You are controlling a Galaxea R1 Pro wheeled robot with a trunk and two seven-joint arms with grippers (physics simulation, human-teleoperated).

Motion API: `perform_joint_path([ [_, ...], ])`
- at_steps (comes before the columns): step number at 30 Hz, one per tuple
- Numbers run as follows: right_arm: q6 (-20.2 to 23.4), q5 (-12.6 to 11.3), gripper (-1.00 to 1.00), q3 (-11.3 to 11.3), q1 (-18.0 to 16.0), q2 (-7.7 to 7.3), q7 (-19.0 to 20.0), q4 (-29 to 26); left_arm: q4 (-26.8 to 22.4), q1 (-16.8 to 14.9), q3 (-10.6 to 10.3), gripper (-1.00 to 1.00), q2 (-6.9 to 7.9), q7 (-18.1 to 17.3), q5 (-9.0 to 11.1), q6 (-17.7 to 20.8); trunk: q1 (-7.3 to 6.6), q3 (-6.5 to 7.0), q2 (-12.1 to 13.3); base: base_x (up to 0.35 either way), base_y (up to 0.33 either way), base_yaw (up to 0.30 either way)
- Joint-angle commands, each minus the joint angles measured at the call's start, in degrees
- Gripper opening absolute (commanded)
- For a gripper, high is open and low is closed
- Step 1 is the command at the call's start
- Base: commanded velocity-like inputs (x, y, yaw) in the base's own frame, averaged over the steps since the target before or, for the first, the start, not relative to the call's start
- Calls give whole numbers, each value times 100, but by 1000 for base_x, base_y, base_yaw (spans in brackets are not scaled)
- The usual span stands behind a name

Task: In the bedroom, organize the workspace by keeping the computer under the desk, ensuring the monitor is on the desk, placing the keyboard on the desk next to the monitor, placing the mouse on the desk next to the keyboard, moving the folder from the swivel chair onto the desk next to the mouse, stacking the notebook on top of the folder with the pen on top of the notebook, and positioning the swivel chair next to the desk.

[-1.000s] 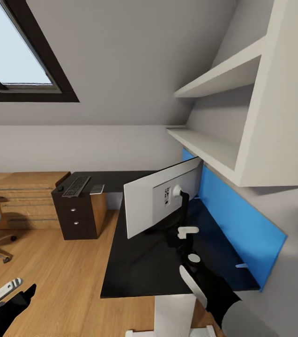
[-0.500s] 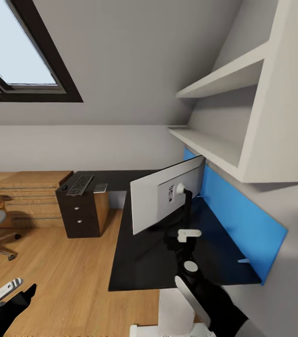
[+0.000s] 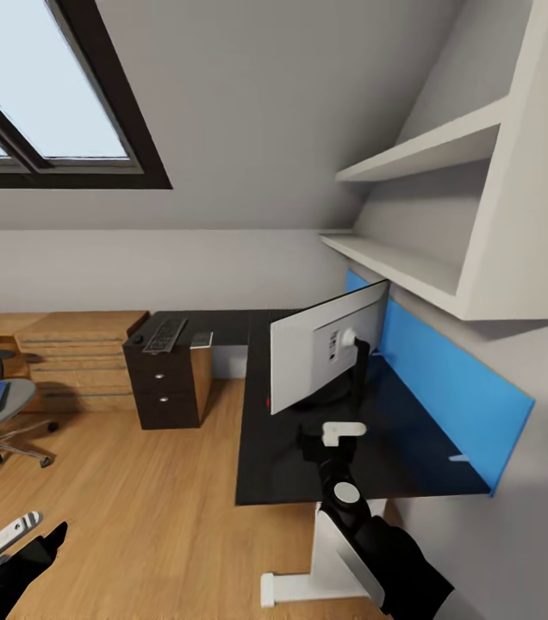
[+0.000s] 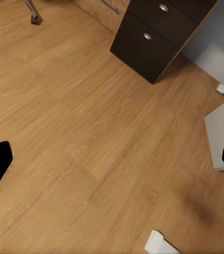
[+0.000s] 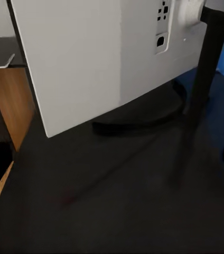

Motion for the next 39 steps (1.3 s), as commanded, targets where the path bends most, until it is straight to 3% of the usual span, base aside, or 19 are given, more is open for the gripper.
perform_joint_path([
  [1, 33, -14, 100, 19, -8, -1, -41, -26, -10, 0, 0, 100, 3, 36, 52, 14, 0, -9, -9, -224, 244, 0],
  [9, -80, -14, 100, 24, -8, 7, -61, -153, -10, 0, -11, 100, 3, 36, 52, 16, 0, -9, -9, -207, 245, 0],
  [13, -295, 4, 100, 45, 5, -18, -223, -153, -10, 0, -47, 100, -11, 36, 52, 16, 0, -9, -9, 219, 237, 0],
  [18, -408, 331, 100, 98, 18, -24, -239, -122, -10, 0, -52, 100, -15, 36, 47, 17, 0, -9, -9, 307, 173, 0],
  [21, -409, 377, 100, 98, 18, -24, -240, -116, -10, 0, -52, 100, -15, 36, 45, 13, 0, -9, -9, 305, 198, 0],
  [29, -410, 411, 100, 98, 18, -24, -240, -104, -10, 0, -52, 100, -15, 36, 49, 14, 0, -9, -9, 250, 161, 0],
  [39, -472, 419, 100, 92, 18, -30, -240, -93, -10, 0, -50, 100, -15, 36, 51, 14, 0, -9, -9, 52, 30, 0],
])
